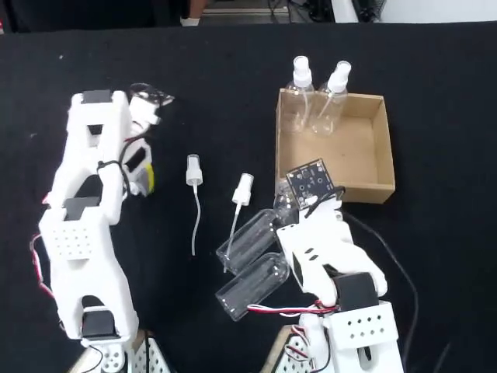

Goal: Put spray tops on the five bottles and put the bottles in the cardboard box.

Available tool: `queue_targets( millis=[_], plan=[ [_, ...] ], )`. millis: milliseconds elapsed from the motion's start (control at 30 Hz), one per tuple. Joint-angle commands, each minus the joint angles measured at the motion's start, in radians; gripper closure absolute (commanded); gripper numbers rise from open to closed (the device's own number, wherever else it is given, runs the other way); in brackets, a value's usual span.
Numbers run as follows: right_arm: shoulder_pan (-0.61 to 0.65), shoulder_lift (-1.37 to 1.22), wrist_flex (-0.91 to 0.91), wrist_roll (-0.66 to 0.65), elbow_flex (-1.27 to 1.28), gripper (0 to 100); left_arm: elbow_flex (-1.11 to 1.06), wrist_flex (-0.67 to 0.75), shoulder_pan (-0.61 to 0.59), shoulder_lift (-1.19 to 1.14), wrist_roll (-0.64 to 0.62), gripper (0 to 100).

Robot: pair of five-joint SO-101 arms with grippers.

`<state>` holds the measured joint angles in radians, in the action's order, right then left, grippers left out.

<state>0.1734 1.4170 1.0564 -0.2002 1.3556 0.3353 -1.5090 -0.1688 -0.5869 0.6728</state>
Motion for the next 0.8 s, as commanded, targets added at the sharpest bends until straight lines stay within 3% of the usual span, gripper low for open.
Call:
queue_targets(
  millis=[0, 167, 300, 467, 533, 600, 767],
  plan=[
    [0.003, 0.019, 0.009, -0.002, -0.004, 98.7, 0.079, 0.044, 0.012, -0.054, -0.123, 80],
    [0.003, 0.019, 0.009, -0.002, -0.004, 98.7, 0.174, 0.021, -0.031, -0.176, -0.181, 80],
    [0.003, 0.019, 0.009, -0.002, -0.004, 98.7, 0.288, -0.08, -0.044, -0.241, -0.18, 81],
    [0.003, 0.019, 0.009, -0.002, -0.004, 98.7, 0.453, -0.227, -0.036, -0.258, -0.129, 98],
    [0.003, 0.019, 0.009, -0.002, -0.004, 98.7, 0.499, -0.252, -0.038, -0.258, -0.115, 95],
    [0.003, 0.019, 0.009, -0.002, -0.004, 98.7, 0.535, -0.252, -0.05, -0.247, -0.117, 98],
    [0.003, 0.019, 0.008, -0.002, -0.004, 98.7, 0.467, -0.252, -0.074, -0.132, -0.118, 97]
  ],
)
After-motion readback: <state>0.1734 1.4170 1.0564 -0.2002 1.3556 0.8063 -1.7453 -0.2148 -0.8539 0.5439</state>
